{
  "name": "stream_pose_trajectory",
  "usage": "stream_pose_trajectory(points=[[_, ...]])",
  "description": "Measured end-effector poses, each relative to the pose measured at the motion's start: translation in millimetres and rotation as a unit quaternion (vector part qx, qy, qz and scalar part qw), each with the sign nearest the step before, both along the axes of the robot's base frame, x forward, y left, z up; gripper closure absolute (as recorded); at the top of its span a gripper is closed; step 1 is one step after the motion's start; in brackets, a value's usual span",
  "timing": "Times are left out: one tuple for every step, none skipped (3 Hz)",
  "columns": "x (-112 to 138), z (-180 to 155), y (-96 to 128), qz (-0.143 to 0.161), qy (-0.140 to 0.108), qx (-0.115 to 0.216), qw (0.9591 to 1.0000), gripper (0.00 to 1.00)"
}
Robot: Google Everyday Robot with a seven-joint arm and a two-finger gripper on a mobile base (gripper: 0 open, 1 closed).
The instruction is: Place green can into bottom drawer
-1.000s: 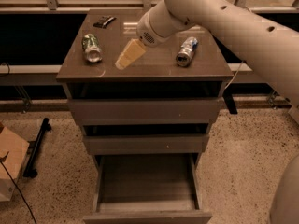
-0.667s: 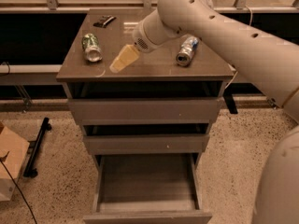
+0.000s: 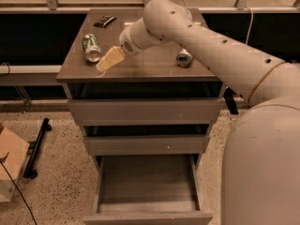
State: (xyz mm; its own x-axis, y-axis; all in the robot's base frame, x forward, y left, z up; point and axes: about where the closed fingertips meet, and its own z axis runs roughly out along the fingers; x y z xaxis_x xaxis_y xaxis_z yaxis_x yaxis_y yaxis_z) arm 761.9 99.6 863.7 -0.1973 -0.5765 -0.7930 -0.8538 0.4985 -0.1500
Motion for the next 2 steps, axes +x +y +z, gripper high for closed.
stream_pose_trajectory(points=[[16.4,-1.0,20.1,0.002,-0.006,0.024,0.9997,0.0],[32.1,-6.3,43.9,0.005,-0.004,0.047,0.9989,0.0]])
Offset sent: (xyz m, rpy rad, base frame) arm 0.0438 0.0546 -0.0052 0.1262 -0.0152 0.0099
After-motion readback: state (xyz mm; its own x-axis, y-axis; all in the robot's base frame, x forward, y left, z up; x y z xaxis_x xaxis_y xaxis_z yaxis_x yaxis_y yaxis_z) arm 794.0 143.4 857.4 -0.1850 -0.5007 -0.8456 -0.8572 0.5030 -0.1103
